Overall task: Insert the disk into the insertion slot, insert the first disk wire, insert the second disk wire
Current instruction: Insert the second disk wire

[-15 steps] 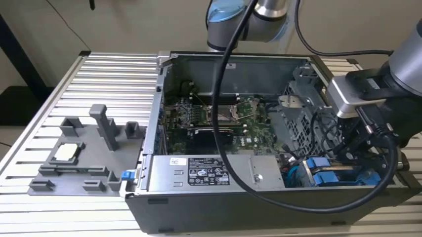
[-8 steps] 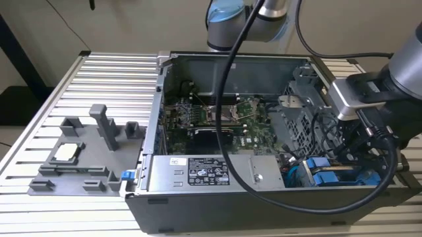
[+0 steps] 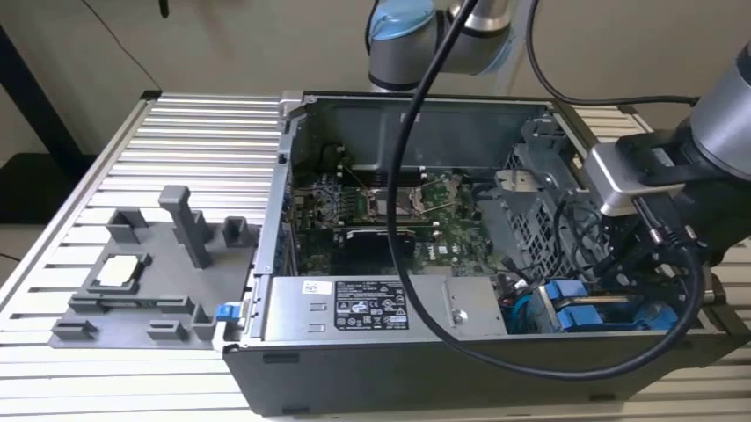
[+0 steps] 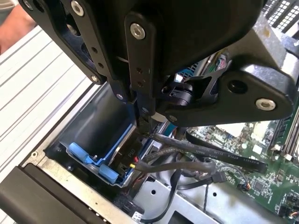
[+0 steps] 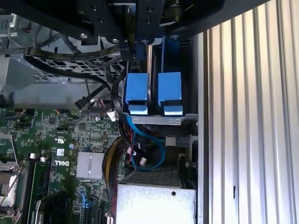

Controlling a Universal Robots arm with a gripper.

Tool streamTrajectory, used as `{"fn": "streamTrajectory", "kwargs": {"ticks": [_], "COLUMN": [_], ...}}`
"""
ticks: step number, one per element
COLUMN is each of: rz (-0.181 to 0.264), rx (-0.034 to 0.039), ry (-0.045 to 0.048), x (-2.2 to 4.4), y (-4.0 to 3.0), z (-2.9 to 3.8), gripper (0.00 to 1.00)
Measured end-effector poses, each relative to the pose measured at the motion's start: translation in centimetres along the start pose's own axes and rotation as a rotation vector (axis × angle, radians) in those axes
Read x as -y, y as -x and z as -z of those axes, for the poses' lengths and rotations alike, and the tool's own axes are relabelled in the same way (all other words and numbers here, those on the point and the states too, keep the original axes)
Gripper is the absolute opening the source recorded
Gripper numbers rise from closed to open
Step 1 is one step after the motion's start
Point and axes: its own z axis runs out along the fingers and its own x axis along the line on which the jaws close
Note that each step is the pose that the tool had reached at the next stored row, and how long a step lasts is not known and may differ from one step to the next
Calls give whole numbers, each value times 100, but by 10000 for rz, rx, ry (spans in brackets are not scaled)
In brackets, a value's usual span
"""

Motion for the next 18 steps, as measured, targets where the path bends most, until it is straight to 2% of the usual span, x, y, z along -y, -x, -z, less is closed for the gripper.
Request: {"fn": "streamTrajectory", "kwargs": {"ticks": [12, 18], "rz": [-88, -96], "rx": [-10, -17], "ry": [-14, -15], "x": [19, 16], "y": [-6, -14], "z": [-68, -121], "gripper": [16, 16]}}
